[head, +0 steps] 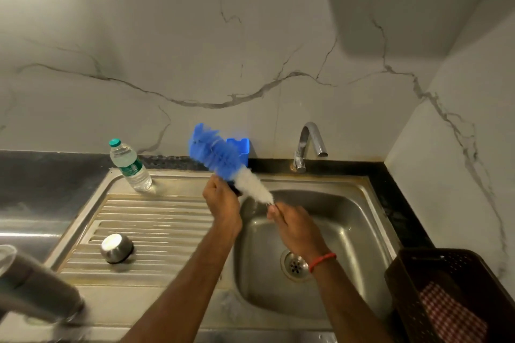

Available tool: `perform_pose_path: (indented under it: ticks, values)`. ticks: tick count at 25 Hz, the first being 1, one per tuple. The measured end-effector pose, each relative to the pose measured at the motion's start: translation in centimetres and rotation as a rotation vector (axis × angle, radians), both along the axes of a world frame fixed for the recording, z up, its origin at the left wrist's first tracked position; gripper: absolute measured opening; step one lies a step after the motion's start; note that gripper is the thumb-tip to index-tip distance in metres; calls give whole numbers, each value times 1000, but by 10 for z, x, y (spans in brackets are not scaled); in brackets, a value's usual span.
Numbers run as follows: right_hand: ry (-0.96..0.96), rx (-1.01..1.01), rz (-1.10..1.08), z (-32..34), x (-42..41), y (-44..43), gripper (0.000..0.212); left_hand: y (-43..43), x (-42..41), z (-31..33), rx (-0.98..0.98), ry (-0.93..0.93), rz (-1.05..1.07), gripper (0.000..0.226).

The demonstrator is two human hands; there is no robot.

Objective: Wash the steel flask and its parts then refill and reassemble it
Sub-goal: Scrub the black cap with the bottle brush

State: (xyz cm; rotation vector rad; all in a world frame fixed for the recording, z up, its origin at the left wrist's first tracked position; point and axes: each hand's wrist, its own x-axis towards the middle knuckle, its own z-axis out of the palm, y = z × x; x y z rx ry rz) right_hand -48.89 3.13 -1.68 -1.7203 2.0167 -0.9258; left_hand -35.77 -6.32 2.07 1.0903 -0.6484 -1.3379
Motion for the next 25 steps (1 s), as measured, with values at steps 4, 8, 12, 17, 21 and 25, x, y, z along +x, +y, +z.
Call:
perform_pose_path:
  ticks: [4,8,12,17,21,25]
  values:
    - [-46,23,-19,-36,-11,28,52,-16,9,7,22,117,46,25]
    - [-64,25,-51,-6,-6,6,38,1,-6,5,-68,-29,18,22]
    - [-38,1,-38,-15,-8,5,40,-13,-2,11,-29,-37,58,26]
    - [-55,38,-37,-18,-3,9,47,0,-8,5,-39,-72,57,26]
    - [-68,8,-25,-21,-4,2,39,-6,-9,9,-45,-47,45,25]
    - [-88,69,-26,-35,-10,23,31,-9,2,7,-45,71,30,23]
